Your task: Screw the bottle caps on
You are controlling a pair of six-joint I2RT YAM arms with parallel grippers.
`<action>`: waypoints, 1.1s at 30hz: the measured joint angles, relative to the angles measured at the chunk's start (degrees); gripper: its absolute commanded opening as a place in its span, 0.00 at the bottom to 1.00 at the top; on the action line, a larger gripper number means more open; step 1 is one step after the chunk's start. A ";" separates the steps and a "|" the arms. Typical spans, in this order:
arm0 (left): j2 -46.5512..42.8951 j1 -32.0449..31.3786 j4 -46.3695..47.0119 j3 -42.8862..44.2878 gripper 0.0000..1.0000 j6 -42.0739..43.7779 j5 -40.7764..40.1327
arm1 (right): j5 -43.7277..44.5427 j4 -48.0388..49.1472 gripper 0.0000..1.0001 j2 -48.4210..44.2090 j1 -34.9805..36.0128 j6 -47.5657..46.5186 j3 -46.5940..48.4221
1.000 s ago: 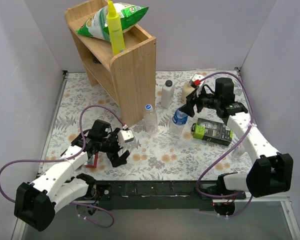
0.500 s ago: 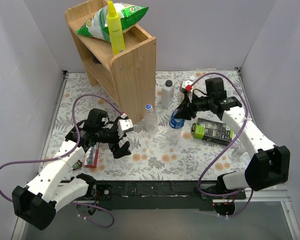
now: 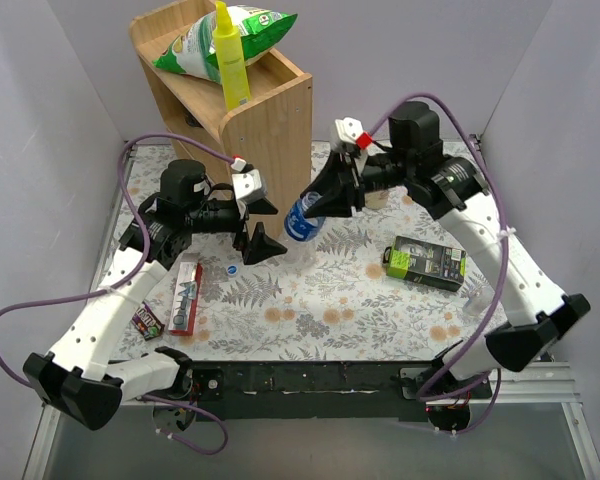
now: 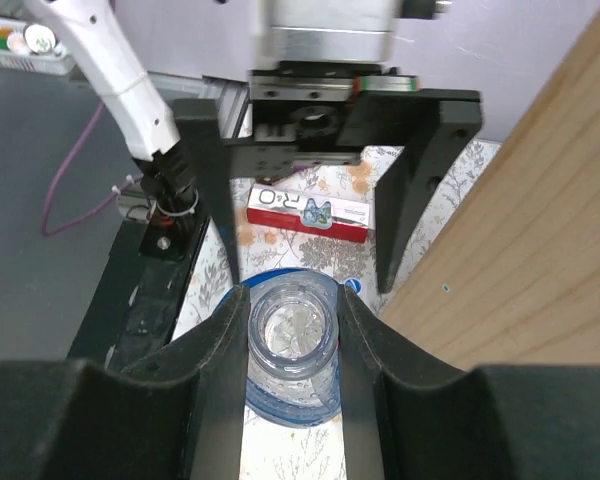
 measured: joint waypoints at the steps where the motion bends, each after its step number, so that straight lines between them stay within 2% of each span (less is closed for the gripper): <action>1: 0.50 0.00 0.31 0.57 0.98 -0.48 0.55 | -0.07 0.83 0.08 1.36 0.00 1.16 0.76; 4: 1.60 0.00 0.50 1.31 0.98 -1.36 2.29 | -0.26 3.02 0.08 7.30 0.15 4.42 5.03; 8: 2.14 0.00 0.28 1.31 0.98 -1.60 4.17 | -0.66 5.44 0.08 10.80 0.17 7.52 5.97; 20: 3.06 0.02 -0.87 1.11 0.98 2.38 5.22 | -9.68 10.82 0.07 11.04 2.84 13.09 9.81; 23: 3.54 -0.09 -1.44 1.11 0.89 3.21 6.16 | -9.62 11.96 0.07 10.45 3.63 12.92 8.50; 26: 4.63 -0.09 -1.64 1.11 0.75 3.34 7.87 | -8.85 12.57 0.06 9.62 3.56 12.72 7.04; 27: 5.01 -0.09 -1.68 1.11 0.66 3.23 8.59 | -8.55 12.79 0.06 9.44 3.56 12.68 6.75; 31: 5.44 -0.09 -1.66 1.01 0.46 2.75 10.67 | -7.30 13.31 0.06 9.11 3.54 12.39 6.36; 33: 5.40 -0.09 -1.55 0.90 0.42 3.04 11.15 | -6.51 13.29 0.07 9.05 3.50 12.57 6.34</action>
